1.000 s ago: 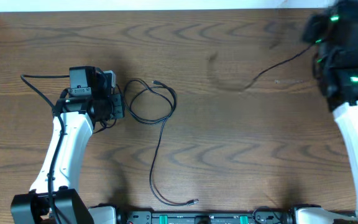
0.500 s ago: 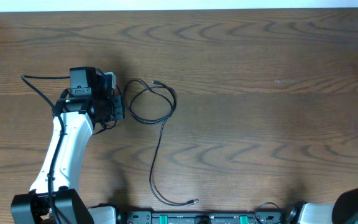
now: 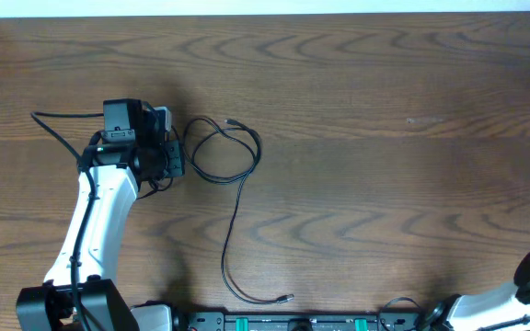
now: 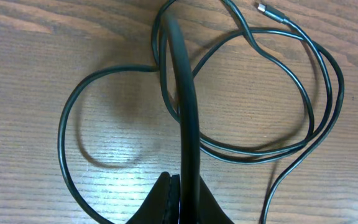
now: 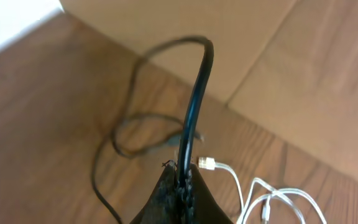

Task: Untangle cables
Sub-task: 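Drag the black cable to the right edge with the right gripper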

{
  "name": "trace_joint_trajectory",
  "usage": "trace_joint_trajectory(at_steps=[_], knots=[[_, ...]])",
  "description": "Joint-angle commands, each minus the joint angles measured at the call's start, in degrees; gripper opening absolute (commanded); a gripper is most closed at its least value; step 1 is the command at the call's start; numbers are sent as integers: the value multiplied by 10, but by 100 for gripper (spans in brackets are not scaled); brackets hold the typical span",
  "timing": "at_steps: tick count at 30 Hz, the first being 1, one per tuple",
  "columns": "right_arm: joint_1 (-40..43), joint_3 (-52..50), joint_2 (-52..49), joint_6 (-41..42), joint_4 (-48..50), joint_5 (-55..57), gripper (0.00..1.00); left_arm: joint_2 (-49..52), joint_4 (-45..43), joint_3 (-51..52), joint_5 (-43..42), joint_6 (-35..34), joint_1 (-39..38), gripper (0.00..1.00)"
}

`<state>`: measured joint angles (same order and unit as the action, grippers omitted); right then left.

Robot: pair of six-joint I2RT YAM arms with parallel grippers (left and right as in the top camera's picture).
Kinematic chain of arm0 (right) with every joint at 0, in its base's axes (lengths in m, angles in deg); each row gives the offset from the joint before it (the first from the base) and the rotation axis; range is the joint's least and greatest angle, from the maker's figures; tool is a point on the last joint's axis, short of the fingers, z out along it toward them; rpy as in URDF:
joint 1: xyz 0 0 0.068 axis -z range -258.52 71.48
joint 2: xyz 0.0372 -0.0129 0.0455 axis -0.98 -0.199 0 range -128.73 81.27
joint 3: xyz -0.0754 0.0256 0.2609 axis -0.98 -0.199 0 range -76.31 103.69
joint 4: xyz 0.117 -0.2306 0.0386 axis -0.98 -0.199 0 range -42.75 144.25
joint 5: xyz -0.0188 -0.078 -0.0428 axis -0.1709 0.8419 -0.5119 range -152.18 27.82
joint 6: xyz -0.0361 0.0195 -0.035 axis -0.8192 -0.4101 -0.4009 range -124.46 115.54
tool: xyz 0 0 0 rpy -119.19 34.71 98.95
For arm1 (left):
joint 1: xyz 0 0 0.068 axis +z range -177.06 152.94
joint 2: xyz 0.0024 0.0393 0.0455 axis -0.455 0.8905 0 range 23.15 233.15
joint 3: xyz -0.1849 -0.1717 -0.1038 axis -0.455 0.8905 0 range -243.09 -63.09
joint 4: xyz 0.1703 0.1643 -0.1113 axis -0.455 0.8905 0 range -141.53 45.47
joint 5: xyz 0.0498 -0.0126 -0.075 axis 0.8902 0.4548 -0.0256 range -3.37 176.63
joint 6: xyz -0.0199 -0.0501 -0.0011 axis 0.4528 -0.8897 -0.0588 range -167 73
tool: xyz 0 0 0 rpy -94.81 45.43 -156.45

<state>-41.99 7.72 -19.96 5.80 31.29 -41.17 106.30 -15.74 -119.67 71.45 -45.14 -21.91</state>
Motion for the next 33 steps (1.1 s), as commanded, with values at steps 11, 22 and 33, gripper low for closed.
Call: trace_joint_trajectory(at_steps=[11,22,33], knots=[[94,4,-87,94,-100,-180,86,3,2,9,-9,-7,-1,8],[109,4,-88,58,-174,-274,99,3,2,9,-9,-7,-1,8],[124,4,34,1,-199,-476,99,3,7,9,-9,-7,-1,8]])
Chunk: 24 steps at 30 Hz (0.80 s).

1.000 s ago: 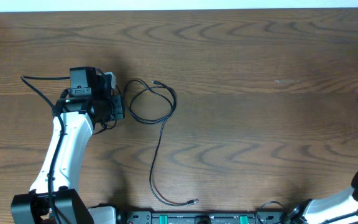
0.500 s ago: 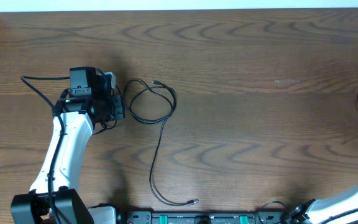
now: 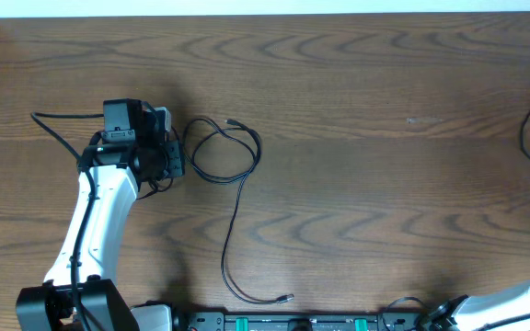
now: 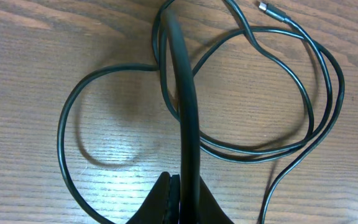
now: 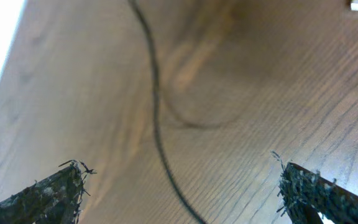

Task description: Untangle cables

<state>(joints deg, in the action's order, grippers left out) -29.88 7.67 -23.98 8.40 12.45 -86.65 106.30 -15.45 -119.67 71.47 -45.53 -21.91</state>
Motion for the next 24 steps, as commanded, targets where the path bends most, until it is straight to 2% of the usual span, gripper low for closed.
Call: trace_joint_trajectory(at_steps=[1,7,11,17,22,23,24], knots=[[3,5,110,-25,-25,-8,99,3,4,9,-9,-3,-1,7],[3,5,276,-38,-99,35,99,3,3,9,-9,-3,-1,8],[0,4,325,-83,-127,36,99,3,-3,9,-9,-3,-1,8],[-7,3,287,-139,-203,36,99,3,-14,9,-9,-3,-1,8],[-27,2,202,-147,-266,37,99,3,-14,9,-9,-3,-1,8],[-31,2,186,-147,-268,42,99,3,-14,9,-9,-3,-1,15],[-38,2,165,-146,-267,57,99,3,-14,9,-9,-3,-1,17]])
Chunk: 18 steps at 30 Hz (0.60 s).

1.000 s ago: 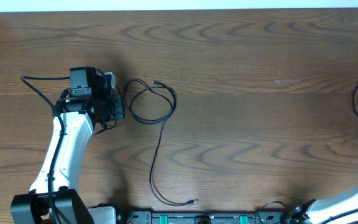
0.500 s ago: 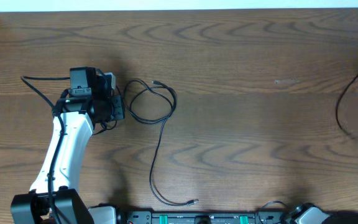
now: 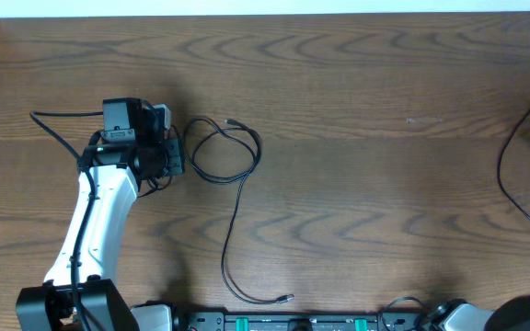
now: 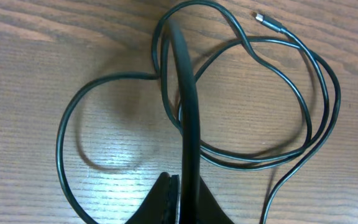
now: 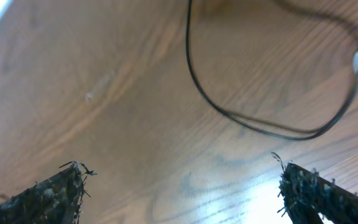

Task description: Untangle cables

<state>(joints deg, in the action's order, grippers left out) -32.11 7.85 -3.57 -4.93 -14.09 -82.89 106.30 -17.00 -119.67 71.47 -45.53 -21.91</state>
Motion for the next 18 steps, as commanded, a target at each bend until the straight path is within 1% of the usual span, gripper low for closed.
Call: trace_joint_trajectory(at_steps=[1,2,3,4,5,6,18], knots=[[-21,0,-51,-13,-1,29,99,3,2,9,-9,-3,-1,17],[-26,0,-65,-7,0,42,99,3,2,9,-9,-3,-1,17],[-32,0,-77,5,2,54,99,3,2,9,-9,-3,-1,22],[-39,0,-94,30,5,71,99,3,2,9,-9,-3,-1,30],[-44,0,-106,46,8,82,99,3,1,9,-9,-3,-1,36],[-54,0,-132,71,14,97,99,3,1,9,-9,-3,-1,45],[-150,0,-317,130,43,101,99,3,2,9,-9,-3,-1,46]])
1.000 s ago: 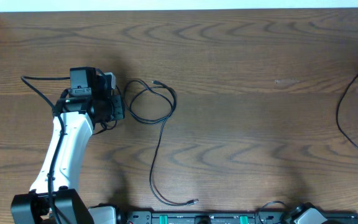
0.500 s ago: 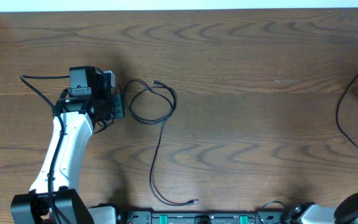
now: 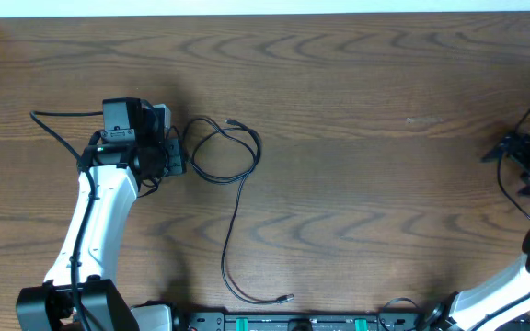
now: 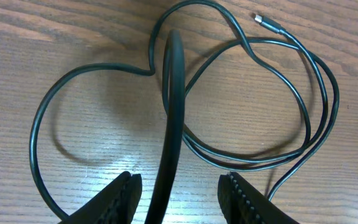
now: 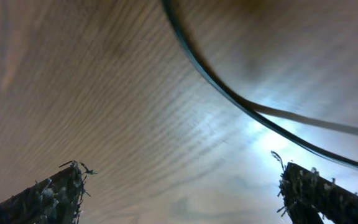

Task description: Untangle cables

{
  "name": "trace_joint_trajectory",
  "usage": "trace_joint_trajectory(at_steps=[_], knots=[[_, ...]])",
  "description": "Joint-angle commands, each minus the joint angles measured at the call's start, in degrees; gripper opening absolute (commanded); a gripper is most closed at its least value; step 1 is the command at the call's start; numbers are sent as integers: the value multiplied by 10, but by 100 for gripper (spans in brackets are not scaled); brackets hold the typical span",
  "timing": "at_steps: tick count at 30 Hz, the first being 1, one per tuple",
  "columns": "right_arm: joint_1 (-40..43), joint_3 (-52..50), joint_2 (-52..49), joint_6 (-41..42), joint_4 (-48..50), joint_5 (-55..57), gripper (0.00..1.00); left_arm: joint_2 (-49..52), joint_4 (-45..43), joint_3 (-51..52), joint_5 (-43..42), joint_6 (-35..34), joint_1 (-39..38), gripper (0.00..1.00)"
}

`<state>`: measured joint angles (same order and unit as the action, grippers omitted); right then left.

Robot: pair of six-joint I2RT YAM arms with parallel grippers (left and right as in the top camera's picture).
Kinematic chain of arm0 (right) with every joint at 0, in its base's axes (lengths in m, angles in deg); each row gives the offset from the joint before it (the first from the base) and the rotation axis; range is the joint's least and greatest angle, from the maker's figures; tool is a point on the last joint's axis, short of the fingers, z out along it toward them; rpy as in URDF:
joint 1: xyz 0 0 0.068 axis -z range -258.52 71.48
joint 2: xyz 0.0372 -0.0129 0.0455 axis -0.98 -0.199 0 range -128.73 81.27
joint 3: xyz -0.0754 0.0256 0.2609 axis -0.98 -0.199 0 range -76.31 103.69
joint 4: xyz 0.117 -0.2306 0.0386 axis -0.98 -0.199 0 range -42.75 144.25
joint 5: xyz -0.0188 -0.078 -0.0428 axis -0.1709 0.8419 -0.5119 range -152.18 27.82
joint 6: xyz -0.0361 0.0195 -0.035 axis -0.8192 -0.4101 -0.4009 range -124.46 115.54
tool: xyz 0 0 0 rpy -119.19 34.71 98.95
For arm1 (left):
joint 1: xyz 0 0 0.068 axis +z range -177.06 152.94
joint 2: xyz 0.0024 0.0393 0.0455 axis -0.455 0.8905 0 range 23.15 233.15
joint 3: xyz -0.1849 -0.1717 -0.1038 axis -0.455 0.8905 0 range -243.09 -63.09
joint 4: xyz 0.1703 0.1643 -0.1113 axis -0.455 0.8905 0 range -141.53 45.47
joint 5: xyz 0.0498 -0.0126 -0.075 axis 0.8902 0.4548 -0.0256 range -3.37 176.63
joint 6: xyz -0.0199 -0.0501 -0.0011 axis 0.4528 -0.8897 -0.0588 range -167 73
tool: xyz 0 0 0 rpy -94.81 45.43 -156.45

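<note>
A thin black cable (image 3: 236, 184) lies looped on the wooden table, one plug (image 3: 235, 122) at the top of its loops and the other (image 3: 286, 298) near the front edge. My left gripper (image 4: 180, 198) is open at the loops' left side, with a raised bend of the black cable (image 4: 170, 118) standing loose between its fingers (image 4: 120, 199). A second black cable (image 5: 241, 102) lies at the table's right edge. My right gripper (image 5: 182, 193) is open low over the wood beside it, nothing between its fingers (image 5: 45, 196).
The wooden table (image 3: 366, 184) fills the overhead view. The left arm's own lead (image 3: 53, 129) trails left of the wrist. A rail with green tabs (image 3: 293, 322) runs along the front edge. The right arm sits at the far right edge.
My left gripper was shut on the raised bend of the black cable and is now open around it. My right gripper, out of the overhead view before, now sits low at the right edge.
First both grippers were shut, each on a black cable, the right one near white cables. Then the right gripper was open with its cable lying on the wood. The left stayed shut until now, when it stands open around the bend.
</note>
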<state>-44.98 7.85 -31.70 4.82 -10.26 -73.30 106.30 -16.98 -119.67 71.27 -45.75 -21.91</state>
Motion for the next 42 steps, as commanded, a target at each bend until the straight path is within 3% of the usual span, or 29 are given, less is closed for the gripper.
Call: trace_joint_trajectory(at_steps=[1,11,18,29,33,39,40,42], knots=[[-25,0,-46,39,7,5,99,3,2,9,-7,-1,-1,46],[-50,0,-102,115,38,140,99,3,1,9,-7,-1,-1,45],[-41,-9,-105,115,115,200,99,3,1,9,-7,-1,-1,45],[98,-9,-181,79,195,205,99,3,1,9,-7,-1,-1,46],[160,-9,-183,80,205,149,99,3,1,9,-7,-1,-1,46],[209,-4,-183,64,229,-80,99,3,1,9,-7,-1,-1,45],[212,5,-180,39,224,-140,99,3,-3,9,-7,-1,-1,41],[211,9,-170,39,214,-141,99,3,-5,9,-7,-1,-1,41]])
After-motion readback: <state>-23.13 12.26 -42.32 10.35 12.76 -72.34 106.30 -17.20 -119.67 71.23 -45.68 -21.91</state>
